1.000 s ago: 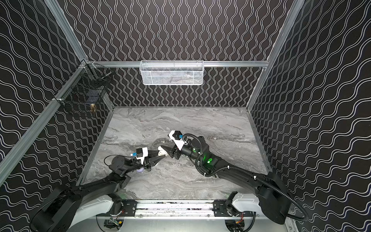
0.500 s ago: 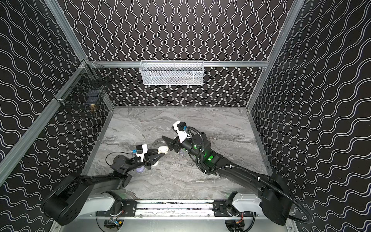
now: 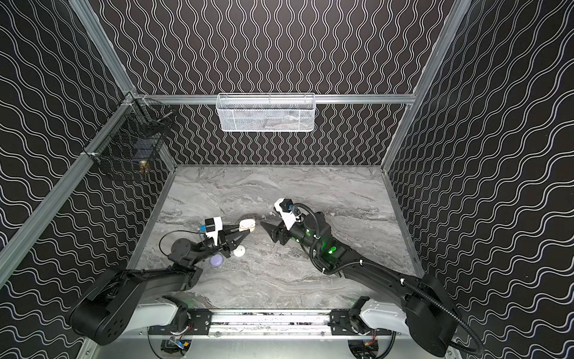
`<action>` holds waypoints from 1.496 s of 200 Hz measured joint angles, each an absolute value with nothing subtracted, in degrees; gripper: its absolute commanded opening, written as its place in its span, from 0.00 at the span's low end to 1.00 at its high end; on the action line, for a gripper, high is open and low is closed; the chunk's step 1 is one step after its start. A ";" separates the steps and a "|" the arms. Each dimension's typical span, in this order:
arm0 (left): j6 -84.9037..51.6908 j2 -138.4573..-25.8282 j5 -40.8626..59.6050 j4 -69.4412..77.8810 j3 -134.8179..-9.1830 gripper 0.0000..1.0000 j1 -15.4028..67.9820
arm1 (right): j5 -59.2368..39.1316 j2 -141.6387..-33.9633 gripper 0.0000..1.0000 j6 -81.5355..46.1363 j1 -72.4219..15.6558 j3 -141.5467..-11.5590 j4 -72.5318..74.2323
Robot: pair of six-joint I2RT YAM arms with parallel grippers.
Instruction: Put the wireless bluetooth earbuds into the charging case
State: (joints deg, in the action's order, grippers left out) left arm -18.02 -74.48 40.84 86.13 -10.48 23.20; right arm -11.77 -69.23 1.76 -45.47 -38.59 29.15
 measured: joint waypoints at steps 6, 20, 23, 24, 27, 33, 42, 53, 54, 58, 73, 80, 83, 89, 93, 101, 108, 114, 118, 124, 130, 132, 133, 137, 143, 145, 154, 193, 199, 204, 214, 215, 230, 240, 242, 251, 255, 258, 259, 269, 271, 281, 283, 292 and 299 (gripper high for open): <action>-18.00 -74.43 40.91 86.13 -10.48 0.00 23.20 | -12.56 -69.87 0.73 2.02 -45.47 -38.92 29.41; -18.00 -74.30 41.10 86.24 -10.48 0.00 23.20 | -13.80 -71.46 0.73 2.15 -45.47 -40.01 29.52; -18.00 -74.28 41.12 86.24 -10.48 0.00 23.22 | -14.04 -71.81 0.73 2.15 -45.47 -40.29 29.58; -18.00 -74.28 41.15 86.26 -10.48 0.00 23.22 | -14.09 -71.90 0.73 2.15 -45.47 -40.36 29.61; -18.00 -74.24 41.17 86.30 -10.48 0.00 23.22 | -14.24 -72.20 0.73 2.15 -45.47 -40.60 29.71; -18.00 -74.24 41.17 86.39 -10.48 0.00 23.24 | -14.52 -72.86 0.73 2.15 -45.47 -41.12 29.89; -18.00 -74.24 41.43 86.43 -10.48 0.00 23.27 | -14.98 -73.67 0.73 2.13 -45.47 -41.95 29.91; -18.00 -74.24 41.76 86.43 -10.50 0.00 23.38 | -15.11 -74.52 0.73 2.09 -45.47 -42.74 30.13; -17.98 -74.24 41.76 86.43 -10.52 0.00 23.38 | -15.14 -74.56 0.73 2.07 -45.47 -42.81 30.13; -17.98 -74.24 41.76 86.43 -10.52 0.00 23.40 | -15.22 -74.91 0.73 1.91 -45.47 -43.09 30.30; -17.98 -74.24 41.98 86.43 -10.59 0.00 23.59 | -15.22 -76.05 0.73 1.67 -45.47 -44.27 30.39; -17.98 -74.24 42.22 86.46 -10.59 0.00 23.64 | -15.18 -76.60 0.73 1.02 -45.47 -44.84 30.35; -17.98 -74.24 42.22 86.46 -10.59 0.00 23.66 | -15.14 -76.77 0.73 0.99 -45.47 -45.10 30.33; -17.98 -74.24 42.30 86.46 -10.61 0.00 23.68 | -14.83 -77.21 0.73 0.97 -45.47 -45.60 30.33; -17.98 -74.24 42.37 86.46 -10.66 0.00 23.70 | -14.70 -77.43 0.72 0.89 -45.47 -45.87 30.33; -17.98 -74.24 42.37 86.46 -10.74 0.00 23.75 | -14.61 -77.84 0.73 0.82 -45.47 -46.37 30.33; -17.98 -74.24 42.35 86.46 -10.79 0.00 23.75 | -14.59 -78.13 0.73 0.78 -45.47 -46.63 30.35; -17.98 -74.24 42.35 86.46 -10.79 0.00 23.75 | -14.59 -78.26 0.72 0.56 -45.47 -46.72 30.33; -17.98 -74.24 42.35 86.46 -10.79 0.00 23.75 | -14.59 -78.37 0.72 0.45 -45.47 -46.74 30.33; -17.98 -74.28 42.35 86.46 -10.79 0.00 23.75 | -14.59 -78.46 0.73 0.45 -45.47 -46.81 30.33; -17.98 -74.35 42.33 86.46 -10.79 0.00 23.75 | -14.59 -78.48 0.73 0.45 -45.52 -46.83 30.33; -17.98 -74.37 42.30 86.46 -10.79 0.00 23.75 | -14.59 -78.48 0.73 0.43 -45.58 -46.83 30.33; -17.98 -74.39 42.30 86.46 -10.79 0.00 23.75 | -14.59 -78.48 0.73 0.43 -45.60 -46.83 30.33; -17.98 -74.46 42.28 86.46 -10.81 0.00 23.75 | -14.57 -78.48 0.73 0.40 -45.65 -46.83 30.33; -18.02 -74.65 42.28 86.48 -10.85 0.00 23.77 | -14.59 -78.48 0.73 0.36 -45.65 -46.83 30.39; -18.02 -74.70 42.28 86.48 -10.85 0.00 23.77 | -14.59 -78.48 0.73 0.32 -45.65 -46.83 30.39; -18.22 -75.02 42.11 86.48 -10.94 0.00 23.77 | -14.57 -78.48 0.73 -0.32 -45.65 -46.83 30.37; -19.70 -75.99 41.01 86.48 -11.25 0.00 23.81 | -13.98 -78.61 0.73 -0.84 -45.71 -47.13 30.35; -19.79 -76.07 40.84 86.48 -11.25 0.00 23.81 | -13.91 -78.65 0.74 -0.84 -45.71 -47.29 30.33; -20.03 -76.18 40.73 86.48 -11.25 0.00 23.81 | -13.74 -78.72 0.74 -0.89 -45.71 -47.48 30.33; -20.82 -76.49 40.47 86.48 -11.27 0.00 23.81 | -13.02 -78.76 0.75 -1.02 -45.74 -47.90 30.28; -20.80 -76.51 40.45 86.48 -11.27 0.00 23.81 | -12.93 -78.76 0.75 -1.06 -45.74 -47.94 30.28; -21.02 -77.21 40.38 86.46 -11.46 0.00 23.81 | -12.10 -78.74 0.79 -1.48 -45.74 -48.71 30.24; -21.17 -77.80 40.18 86.50 -11.68 0.00 23.79 | -10.85 -78.48 0.80 -2.17 -45.74 -49.25 29.89; -21.21 -77.91 40.14 86.52 -11.70 0.00 23.77 | -10.61 -78.35 0.80 -2.15 -45.74 -49.36 29.76; -21.82 -78.67 40.01 86.46 -12.03 0.00 23.62 | -9.89 -77.69 0.80 -2.55 -45.74 -49.82 29.06; -22.28 -78.98 39.99 86.46 -12.16 0.00 23.55 | -9.41 -77.21 0.81 -2.66 -45.71 -50.06 28.67; -22.33 -79.24 39.99 86.48 -12.27 0.00 23.46 | -9.04 -76.88 0.81 -2.87 -45.69 -50.24 28.42; -22.31 -79.31 39.99 86.48 -12.29 0.00 23.46 | -8.95 -76.79 0.81 -2.96 -45.69 -50.26 28.36; -22.68 -80.16 39.99 86.48 -12.62 0.00 23.07 | -7.38 -75.46 0.81 -4.03 -45.54 -50.50 27.73; -22.74 -80.27 39.99 86.48 -12.67 0.00 23.00 | -6.92 -75.13 0.81 -4.05 -45.47 -50.57 27.57; -23.64 -80.93 39.77 86.48 -12.82 0.00 22.68 | -5.37 -73.82 0.79 -5.15 -44.75 -50.81 26.83; -23.81 -81.08 39.75 86.48 -12.82 0.00 22.52 | -4.99 -73.58 0.79 -5.48 -44.47 -50.83 26.68; -23.92 -81.49 39.55 86.46 -12.82 0.00 21.98 | -3.53 -72.75 0.77 -7.01 -43.09 -50.92 25.98; -24.27 -81.71 39.13 86.46 -12.78 0.00 21.32 | -2.24 -72.27 0.76 -8.34 -41.76 -50.92 25.15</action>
State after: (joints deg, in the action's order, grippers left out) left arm -24.27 -81.71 39.13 86.46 -12.78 21.32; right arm -2.24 -72.27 -8.34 -41.76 -50.92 25.15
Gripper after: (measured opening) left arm 0.218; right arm 0.772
